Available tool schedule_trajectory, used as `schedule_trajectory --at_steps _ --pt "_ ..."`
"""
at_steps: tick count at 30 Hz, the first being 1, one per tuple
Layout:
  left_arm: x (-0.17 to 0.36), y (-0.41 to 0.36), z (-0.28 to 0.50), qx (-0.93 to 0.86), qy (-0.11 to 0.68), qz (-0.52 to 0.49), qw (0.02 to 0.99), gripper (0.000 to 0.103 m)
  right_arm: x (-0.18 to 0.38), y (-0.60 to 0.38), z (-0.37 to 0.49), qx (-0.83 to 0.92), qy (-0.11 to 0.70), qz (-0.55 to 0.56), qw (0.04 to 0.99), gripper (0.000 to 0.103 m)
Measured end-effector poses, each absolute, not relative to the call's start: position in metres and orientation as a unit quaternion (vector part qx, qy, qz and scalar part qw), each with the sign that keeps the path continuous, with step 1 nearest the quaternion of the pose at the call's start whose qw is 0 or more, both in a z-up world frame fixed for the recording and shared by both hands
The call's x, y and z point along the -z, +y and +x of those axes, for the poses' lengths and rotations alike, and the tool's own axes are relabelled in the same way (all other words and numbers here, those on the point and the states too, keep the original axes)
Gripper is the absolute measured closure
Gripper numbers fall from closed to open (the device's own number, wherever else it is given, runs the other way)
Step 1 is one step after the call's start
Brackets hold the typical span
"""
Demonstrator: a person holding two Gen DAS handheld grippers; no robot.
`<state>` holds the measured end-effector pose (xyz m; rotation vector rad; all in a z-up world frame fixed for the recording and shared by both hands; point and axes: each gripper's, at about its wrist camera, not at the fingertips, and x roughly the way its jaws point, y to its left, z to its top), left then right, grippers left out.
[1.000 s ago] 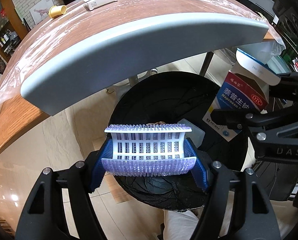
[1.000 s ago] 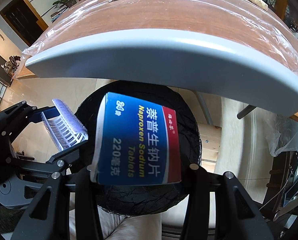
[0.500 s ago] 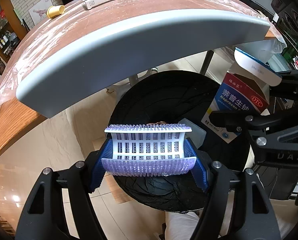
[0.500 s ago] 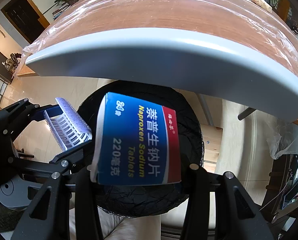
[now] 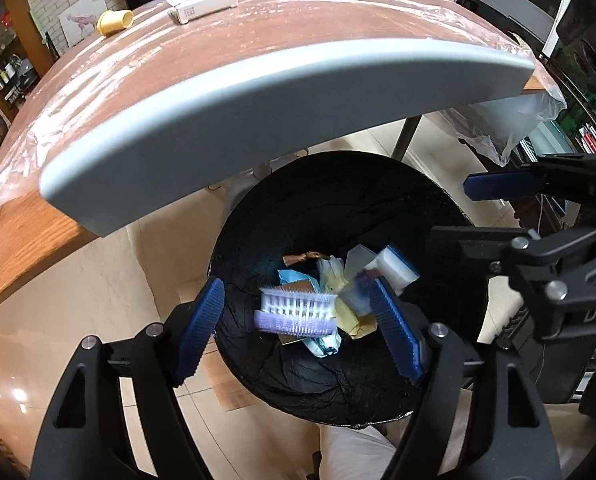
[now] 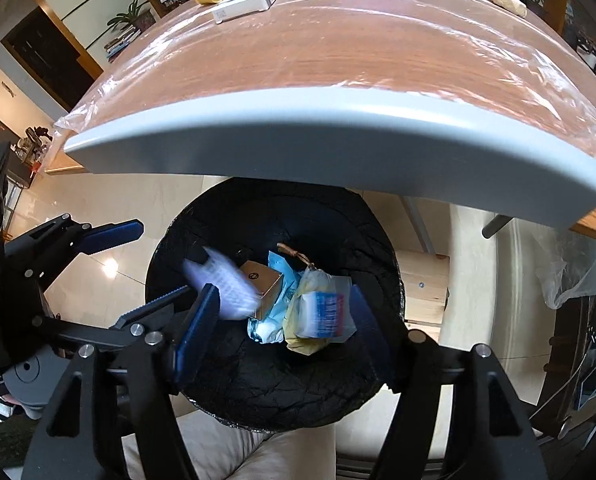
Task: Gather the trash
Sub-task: 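Move both tools back over the table toward the remaining trash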
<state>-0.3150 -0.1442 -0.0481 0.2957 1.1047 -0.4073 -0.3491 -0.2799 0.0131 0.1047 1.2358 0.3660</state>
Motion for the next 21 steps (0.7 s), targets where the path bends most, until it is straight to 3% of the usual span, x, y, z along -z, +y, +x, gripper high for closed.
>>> schedule_trajectory --at_steps 9,12,16,21 --pt "0.012 -0.131 -0.324 0.195 0.497 0.107 0.838 0.026 -0.053 -0.303 -0.371 -0.184 0.538 0.073 0.819 0.03" --pt "-0.023 -0.126 -0.332 0.203 0.459 0.092 0.86 0.026 -0.094 -0.313 -0.386 -0.198 0.481 0.074 0.851 0.02" --pt "-0.074 -0.121 -0.331 0.198 0.395 0.064 0.895 0.009 -0.147 -0.33 -0.393 -0.196 0.393 0.07 0.896 0.004" --pt "-0.122 -0.119 -0.314 0.144 0.313 0.055 0.937 0.002 -0.195 -0.36 -0.378 -0.166 0.286 0.102 0.938 0.004"
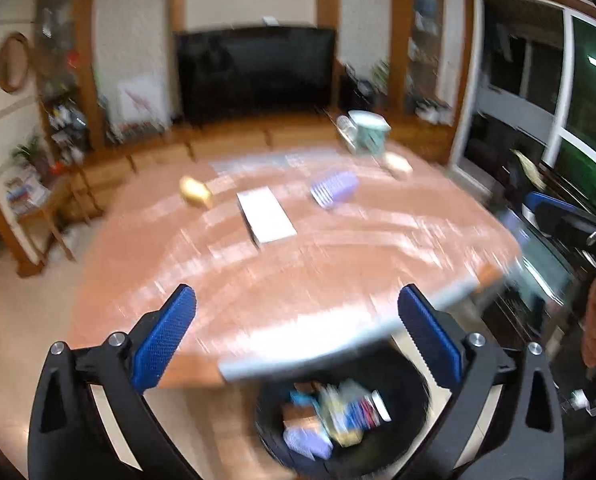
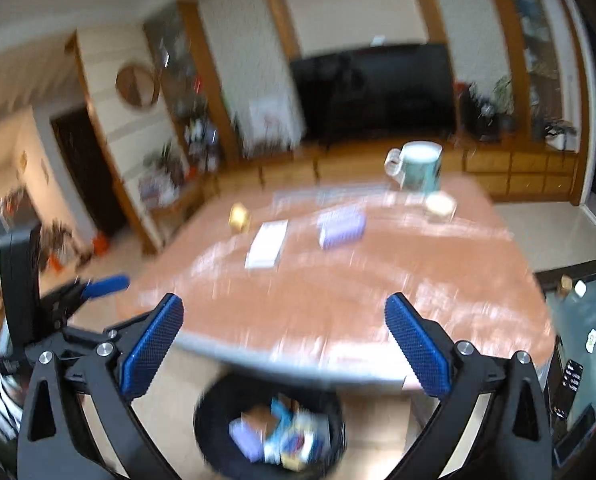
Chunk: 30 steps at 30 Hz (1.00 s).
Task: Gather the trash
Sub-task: 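Move both tools back over the table toward the remaining trash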
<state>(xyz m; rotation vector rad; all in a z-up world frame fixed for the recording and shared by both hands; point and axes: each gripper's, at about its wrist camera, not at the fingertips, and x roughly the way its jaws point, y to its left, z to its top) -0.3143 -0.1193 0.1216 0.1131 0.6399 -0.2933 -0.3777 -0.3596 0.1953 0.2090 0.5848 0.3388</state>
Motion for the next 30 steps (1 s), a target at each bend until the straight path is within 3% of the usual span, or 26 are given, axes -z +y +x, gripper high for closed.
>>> schedule_trajectory --at_steps 10,30 --pt "-0.129 -0.102 -0.245 0.097 0.328 0.053 0.938 0.002 -0.195 -0.383 -0.293 -0.101 0.325 0.122 0.932 0.004" --pt "-0.062 -0.065 -0.062 0.052 0.428 0.061 0.9 0.002 -0.109 -0.431 -0.118 0.051 0.432 0.119 0.892 0.004"
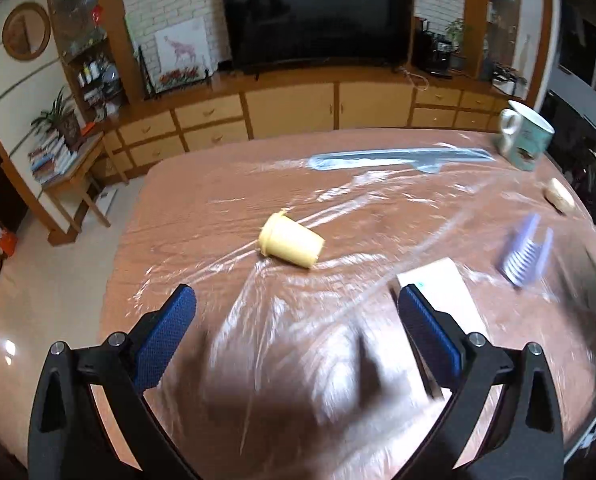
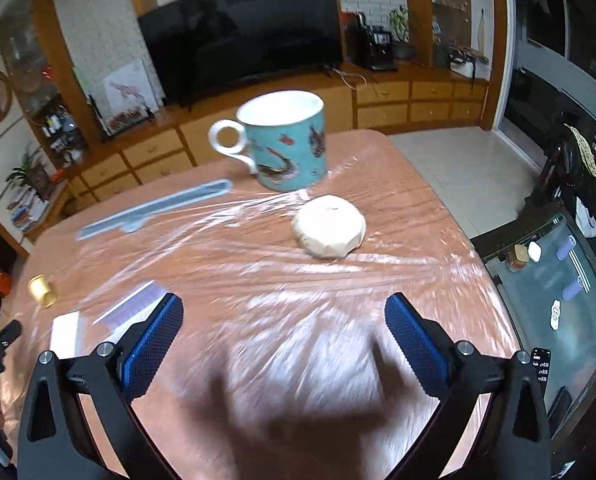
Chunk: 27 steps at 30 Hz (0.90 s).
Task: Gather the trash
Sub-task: 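Move both tools back over the table toward the remaining trash, then grasp the yellow cup with the left tool while the right tool grasps the white paper ball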
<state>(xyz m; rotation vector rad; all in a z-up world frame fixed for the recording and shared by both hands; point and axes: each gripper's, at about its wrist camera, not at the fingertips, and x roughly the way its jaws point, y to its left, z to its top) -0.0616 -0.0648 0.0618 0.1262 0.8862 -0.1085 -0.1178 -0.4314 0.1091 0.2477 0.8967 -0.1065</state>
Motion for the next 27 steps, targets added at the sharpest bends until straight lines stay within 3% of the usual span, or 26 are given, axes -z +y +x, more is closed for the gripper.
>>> schedule_trajectory --at_steps 8,16,18,23,27 --pt "-0.04 -0.065 -0.017 0.038 0.445 0.065 0.892 0.002 -0.077 -0.451 -0.065 0.068 0.461 0.119 0.877 0.005" --pt "-0.03 -0.063 0.001 0.046 0.455 0.057 0.887 0.002 -0.066 -0.447 -0.05 0.064 0.471 0.107 0.873 0.013" --pt "-0.028 -0.063 0.002 0.05 0.456 0.057 0.887 0.006 -0.066 -0.445 -0.048 0.064 0.471 0.102 0.874 0.015" --pt "-0.024 -0.069 0.001 0.061 0.464 0.062 0.882 0.026 -0.065 -0.445 -0.045 0.071 0.467 0.101 0.875 0.021" --pt "-0.025 -0.071 0.0 0.066 0.463 0.058 0.882 0.032 -0.065 -0.445 -0.044 0.079 0.466 0.088 0.877 0.032"
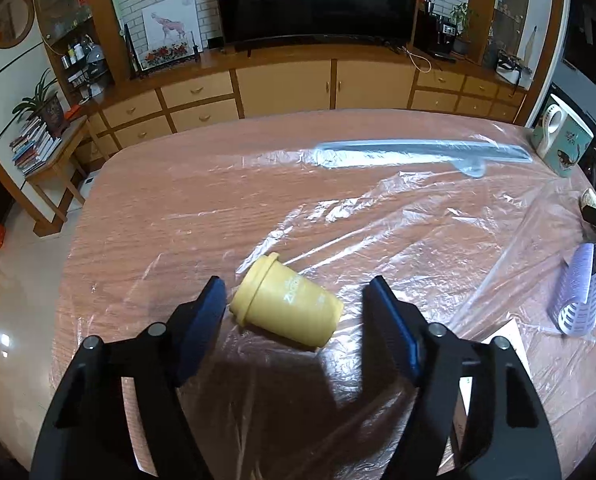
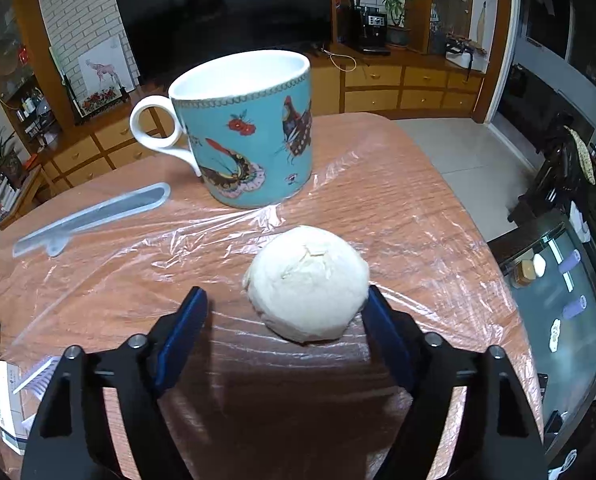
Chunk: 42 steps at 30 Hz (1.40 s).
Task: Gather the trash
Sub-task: 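Grasp the yellow cup with the left tool while the right tool grasps the white paper ball, then carry the yellow cup and white paper ball off the table over the black bin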
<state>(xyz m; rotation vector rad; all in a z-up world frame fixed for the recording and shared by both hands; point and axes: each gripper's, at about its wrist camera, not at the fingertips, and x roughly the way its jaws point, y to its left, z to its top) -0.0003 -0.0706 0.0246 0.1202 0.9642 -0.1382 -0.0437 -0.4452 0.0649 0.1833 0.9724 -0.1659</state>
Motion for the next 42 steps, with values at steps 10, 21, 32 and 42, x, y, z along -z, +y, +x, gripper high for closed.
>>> schedule_trajectory --at_steps 10,21,32,42 --pt "-0.027 -0.068 -0.003 0.076 0.464 0.034 0.882 0.051 -0.069 -0.451 -0.042 0.077 0.462 0.097 0.878 0.053" --pt "-0.037 -0.072 -0.013 0.077 0.455 0.036 0.886 0.051 -0.088 -0.439 -0.054 0.051 0.446 0.088 0.889 0.053" --pt "-0.046 -0.069 -0.027 0.085 0.446 0.031 0.89 0.051 -0.097 -0.428 -0.073 0.035 0.445 0.095 0.89 0.053" --pt "-0.053 -0.064 -0.046 0.091 0.44 0.024 0.893 0.051 -0.108 -0.409 -0.092 0.016 0.44 0.091 0.893 0.053"
